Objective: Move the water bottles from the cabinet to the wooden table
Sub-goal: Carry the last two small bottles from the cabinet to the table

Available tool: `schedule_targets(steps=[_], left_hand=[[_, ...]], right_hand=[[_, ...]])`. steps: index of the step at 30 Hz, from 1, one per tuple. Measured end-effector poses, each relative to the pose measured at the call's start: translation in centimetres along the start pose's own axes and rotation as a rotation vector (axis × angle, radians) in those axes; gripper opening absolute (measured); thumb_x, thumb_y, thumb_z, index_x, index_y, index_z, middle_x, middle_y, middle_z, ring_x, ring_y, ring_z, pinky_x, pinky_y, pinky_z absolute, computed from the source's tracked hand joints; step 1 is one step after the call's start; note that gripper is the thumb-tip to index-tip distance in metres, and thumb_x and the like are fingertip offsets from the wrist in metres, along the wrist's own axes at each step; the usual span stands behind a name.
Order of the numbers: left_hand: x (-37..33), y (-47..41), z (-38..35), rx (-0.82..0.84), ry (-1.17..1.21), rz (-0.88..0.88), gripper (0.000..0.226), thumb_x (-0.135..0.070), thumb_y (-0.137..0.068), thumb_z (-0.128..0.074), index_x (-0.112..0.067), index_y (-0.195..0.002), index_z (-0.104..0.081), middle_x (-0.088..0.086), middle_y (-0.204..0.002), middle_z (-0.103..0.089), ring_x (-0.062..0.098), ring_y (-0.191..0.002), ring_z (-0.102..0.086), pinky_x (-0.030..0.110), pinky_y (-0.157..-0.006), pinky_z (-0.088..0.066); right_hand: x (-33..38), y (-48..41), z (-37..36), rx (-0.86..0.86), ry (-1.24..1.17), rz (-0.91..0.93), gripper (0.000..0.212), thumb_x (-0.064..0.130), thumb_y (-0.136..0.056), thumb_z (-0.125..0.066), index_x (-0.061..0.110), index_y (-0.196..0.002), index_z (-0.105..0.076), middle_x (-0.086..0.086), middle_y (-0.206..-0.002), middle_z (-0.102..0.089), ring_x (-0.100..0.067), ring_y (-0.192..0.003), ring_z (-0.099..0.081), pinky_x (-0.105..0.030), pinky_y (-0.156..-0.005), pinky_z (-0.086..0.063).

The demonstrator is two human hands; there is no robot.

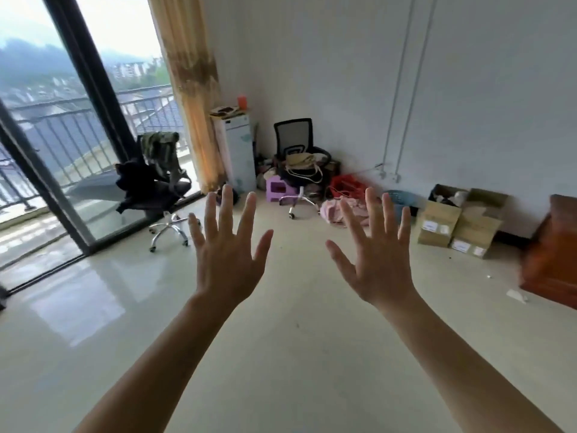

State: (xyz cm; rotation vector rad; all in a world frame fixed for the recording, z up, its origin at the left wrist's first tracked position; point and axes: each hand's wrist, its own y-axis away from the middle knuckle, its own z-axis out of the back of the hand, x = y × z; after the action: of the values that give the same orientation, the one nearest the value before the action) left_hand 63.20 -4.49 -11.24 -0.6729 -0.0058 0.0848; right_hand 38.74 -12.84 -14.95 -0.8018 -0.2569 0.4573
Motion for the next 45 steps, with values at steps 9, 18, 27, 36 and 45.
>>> schedule_targets(steps=[9, 18, 27, 36, 45], left_hand=[[-22.6, -17.9, -14.8, 0.068, 0.372, -0.377, 0.067, -0.057, -0.101, -0.03, -0.022, -0.157, -0.025, 0.016, -0.166, -0.013, 0.041, -0.152, -0.01, 0.073, -0.114, -0.016], [-52.9, -24.0, -20.3, 0.123, 0.631, -0.818, 0.068, -0.06, -0.101, -0.022, -0.024, -0.158, -0.02, 0.014, -0.167, -0.01, 0.039, -0.153, -0.007, 0.069, -0.116, -0.014], [-77.3, -25.4, -24.7, 0.125, 0.635, -0.97, 0.067, -0.061, -0.102, -0.023, -0.024, -0.158, -0.016, 0.015, -0.166, -0.011, 0.041, -0.152, -0.01, 0.073, -0.113, -0.018], [-93.3, -33.9, -30.4, 0.106, 0.588, -0.915, 0.068, -0.061, -0.1, -0.02, -0.025, -0.158, -0.018, 0.015, -0.166, -0.011, 0.041, -0.152, -0.009, 0.072, -0.114, -0.017], [-111.2, -43.2, -43.5, 0.157, 0.578, -0.889, 0.07, -0.065, -0.1, -0.015, -0.025, -0.158, -0.017, 0.014, -0.166, -0.011, 0.042, -0.151, -0.011, 0.07, -0.113, -0.015]], right_hand=[[-23.5, -1.1, 2.7, 0.061, 0.439, -0.316, 0.074, 0.064, -0.102, -0.031, 0.028, -0.163, -0.012, -0.016, -0.17, -0.003, -0.04, -0.155, -0.005, -0.066, -0.121, -0.009], [-42.9, 8.1, 13.3, 0.0, 0.88, -0.698, 0.07, 0.063, -0.101, -0.038, 0.023, -0.159, -0.032, -0.021, -0.166, -0.018, -0.046, -0.15, -0.021, -0.064, -0.12, -0.008], [-62.6, 13.7, 17.4, 0.006, 0.95, -0.832, 0.069, 0.062, -0.101, -0.039, 0.024, -0.159, -0.032, -0.021, -0.167, -0.016, -0.045, -0.151, -0.019, -0.064, -0.121, -0.007], [-83.8, 8.7, 17.7, 0.038, 0.878, -0.759, 0.07, 0.061, -0.101, -0.043, 0.023, -0.159, -0.032, -0.022, -0.165, -0.02, -0.045, -0.151, -0.02, -0.062, -0.121, -0.008], [-106.2, 5.2, 11.8, 0.164, 0.897, -0.767, 0.074, 0.067, -0.1, -0.034, 0.025, -0.16, -0.025, -0.021, -0.166, -0.017, -0.045, -0.152, -0.017, -0.066, -0.12, -0.013]])
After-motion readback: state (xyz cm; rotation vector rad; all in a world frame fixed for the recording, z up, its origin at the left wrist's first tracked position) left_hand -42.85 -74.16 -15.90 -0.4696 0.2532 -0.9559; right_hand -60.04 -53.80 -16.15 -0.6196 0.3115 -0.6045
